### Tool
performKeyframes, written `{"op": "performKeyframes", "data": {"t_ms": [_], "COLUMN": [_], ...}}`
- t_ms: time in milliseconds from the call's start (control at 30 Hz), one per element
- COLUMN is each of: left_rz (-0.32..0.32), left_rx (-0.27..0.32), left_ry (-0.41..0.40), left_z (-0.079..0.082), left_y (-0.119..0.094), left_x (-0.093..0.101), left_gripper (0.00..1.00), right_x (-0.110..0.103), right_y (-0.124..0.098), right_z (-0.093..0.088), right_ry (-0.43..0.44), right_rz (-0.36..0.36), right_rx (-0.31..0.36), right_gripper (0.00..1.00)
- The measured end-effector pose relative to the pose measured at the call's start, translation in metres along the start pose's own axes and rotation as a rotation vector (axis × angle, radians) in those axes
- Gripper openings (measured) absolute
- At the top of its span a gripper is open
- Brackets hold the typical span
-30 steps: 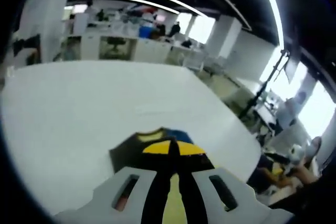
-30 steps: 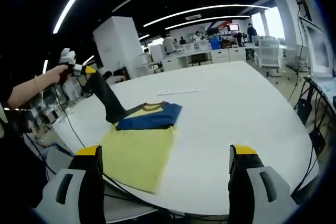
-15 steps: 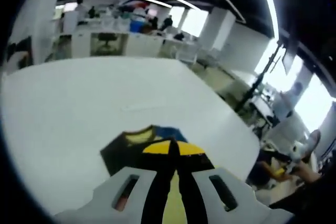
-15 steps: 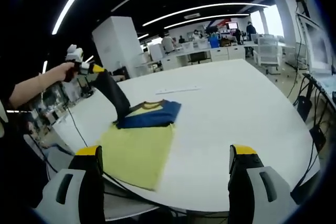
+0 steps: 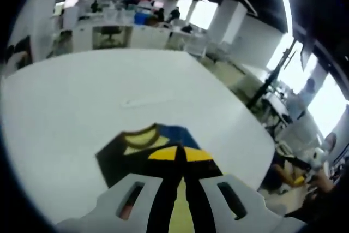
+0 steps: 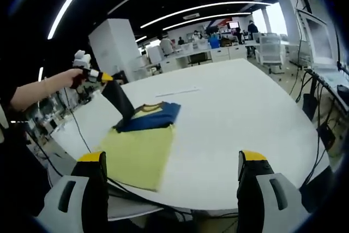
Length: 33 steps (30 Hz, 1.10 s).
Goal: Fold the garment on the visible template until the final outline fits inside the template.
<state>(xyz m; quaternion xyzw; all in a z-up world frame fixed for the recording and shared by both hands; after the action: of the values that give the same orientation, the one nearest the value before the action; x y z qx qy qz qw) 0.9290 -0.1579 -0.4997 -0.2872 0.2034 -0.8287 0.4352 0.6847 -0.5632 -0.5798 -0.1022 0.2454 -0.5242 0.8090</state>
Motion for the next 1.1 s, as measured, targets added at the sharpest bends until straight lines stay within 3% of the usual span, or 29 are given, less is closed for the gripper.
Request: {"op": "performKeyframes", "data": {"t_ms": [1100], "left_rz": [0.020], "left_rx": [-0.121], "left_ry": [0.005], "left_z": [-0.016], "left_y": [0.066], "left_x": [0.024], "left_gripper": [0.00], "right_x": [0.005], "right_y": [0.001], "right_z": [-0.006], "right_ry": [-0.005], "right_rz": [0.030], "right_rx": [-0.022], "right_gripper": [1.00]}}
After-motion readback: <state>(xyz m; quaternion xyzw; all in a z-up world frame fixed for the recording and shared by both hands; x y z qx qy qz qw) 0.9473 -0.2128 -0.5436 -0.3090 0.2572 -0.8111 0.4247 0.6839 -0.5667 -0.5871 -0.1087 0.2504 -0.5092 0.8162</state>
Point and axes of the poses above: the point that each gripper's makers call its tool centre point, and the gripper's own axes: y roughly forward along the fingers, x roughly to its right, z roughly out of its top, the point moved 8 cm from there along -y, roughly backward along the fingers, and after that the axes turned 2 degrees about y, right-handed, at the moved point
